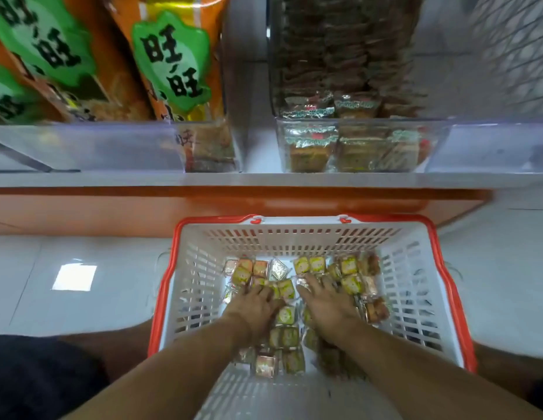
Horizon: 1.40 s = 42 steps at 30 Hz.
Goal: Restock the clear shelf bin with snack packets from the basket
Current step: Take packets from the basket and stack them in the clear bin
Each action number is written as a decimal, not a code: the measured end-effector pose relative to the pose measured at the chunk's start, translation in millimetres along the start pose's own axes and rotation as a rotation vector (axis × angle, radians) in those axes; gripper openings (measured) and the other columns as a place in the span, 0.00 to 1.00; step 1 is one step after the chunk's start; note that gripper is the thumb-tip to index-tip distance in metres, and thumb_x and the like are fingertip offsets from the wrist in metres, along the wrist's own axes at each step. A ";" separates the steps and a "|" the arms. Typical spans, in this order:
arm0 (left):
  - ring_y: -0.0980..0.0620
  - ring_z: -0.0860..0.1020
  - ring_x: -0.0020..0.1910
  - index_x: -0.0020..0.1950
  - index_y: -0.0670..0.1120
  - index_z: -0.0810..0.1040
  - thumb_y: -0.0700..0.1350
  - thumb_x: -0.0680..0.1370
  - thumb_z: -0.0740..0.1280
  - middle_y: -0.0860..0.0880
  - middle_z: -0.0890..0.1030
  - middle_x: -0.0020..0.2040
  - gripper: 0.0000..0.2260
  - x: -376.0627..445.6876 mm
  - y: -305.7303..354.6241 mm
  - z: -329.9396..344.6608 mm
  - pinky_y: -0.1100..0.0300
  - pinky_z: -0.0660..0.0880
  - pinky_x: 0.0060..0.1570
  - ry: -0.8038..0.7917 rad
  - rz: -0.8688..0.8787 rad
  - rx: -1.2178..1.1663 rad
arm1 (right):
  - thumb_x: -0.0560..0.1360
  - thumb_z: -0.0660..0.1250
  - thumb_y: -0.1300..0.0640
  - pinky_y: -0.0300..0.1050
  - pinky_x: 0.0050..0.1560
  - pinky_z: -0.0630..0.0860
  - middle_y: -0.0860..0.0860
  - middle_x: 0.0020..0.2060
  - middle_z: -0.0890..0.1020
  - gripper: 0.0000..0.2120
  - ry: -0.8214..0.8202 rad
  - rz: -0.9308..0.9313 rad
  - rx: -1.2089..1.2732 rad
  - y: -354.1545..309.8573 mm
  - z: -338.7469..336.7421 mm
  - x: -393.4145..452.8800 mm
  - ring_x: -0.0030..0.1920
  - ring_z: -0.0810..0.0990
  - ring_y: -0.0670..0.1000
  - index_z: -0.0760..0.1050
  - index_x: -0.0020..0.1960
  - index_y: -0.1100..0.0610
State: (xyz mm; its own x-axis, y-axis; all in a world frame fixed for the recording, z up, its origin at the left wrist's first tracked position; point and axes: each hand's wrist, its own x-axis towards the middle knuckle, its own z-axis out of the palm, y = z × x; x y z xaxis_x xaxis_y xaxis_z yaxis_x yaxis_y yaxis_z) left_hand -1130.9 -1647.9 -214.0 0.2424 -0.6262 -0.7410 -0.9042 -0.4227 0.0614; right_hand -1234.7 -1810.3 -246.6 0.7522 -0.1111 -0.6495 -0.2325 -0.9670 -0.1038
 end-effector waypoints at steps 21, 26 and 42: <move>0.47 0.80 0.56 0.58 0.48 0.79 0.31 0.73 0.67 0.48 0.78 0.61 0.18 9.4 -0.7 1.3 0.53 0.77 0.60 0.197 -0.233 -0.626 | 0.75 0.70 0.53 0.42 0.46 0.74 0.50 0.51 0.76 0.05 0.013 -0.109 0.179 4.9 -30.0 -6.8 0.52 0.79 0.54 0.75 0.49 0.47; 0.46 0.81 0.44 0.55 0.45 0.79 0.33 0.77 0.61 0.42 0.84 0.49 0.13 -19.9 -14.4 -50.1 0.51 0.79 0.46 0.163 -0.293 -1.101 | 0.73 0.65 0.57 0.43 0.40 0.68 0.51 0.44 0.78 0.02 -0.085 -0.131 0.286 3.0 -121.6 -46.2 0.47 0.76 0.53 0.74 0.44 0.51; 0.44 0.85 0.52 0.51 0.42 0.88 0.45 0.71 0.73 0.39 0.85 0.55 0.12 -199.2 8.5 -295.3 0.51 0.83 0.49 0.408 0.414 -1.997 | 0.75 0.74 0.59 0.40 0.22 0.72 0.54 0.37 0.80 0.04 0.475 -0.236 1.193 30.5 -362.4 -225.9 0.38 0.74 0.55 0.80 0.47 0.56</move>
State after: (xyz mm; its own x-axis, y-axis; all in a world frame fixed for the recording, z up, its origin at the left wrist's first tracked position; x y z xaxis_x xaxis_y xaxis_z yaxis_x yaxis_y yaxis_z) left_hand -1083.1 -1720.2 131.6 0.4704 -0.8071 -0.3568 0.5536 -0.0449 0.8316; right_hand -1188.3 -1897.6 169.9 0.9356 -0.2747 -0.2218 -0.2821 -0.2035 -0.9376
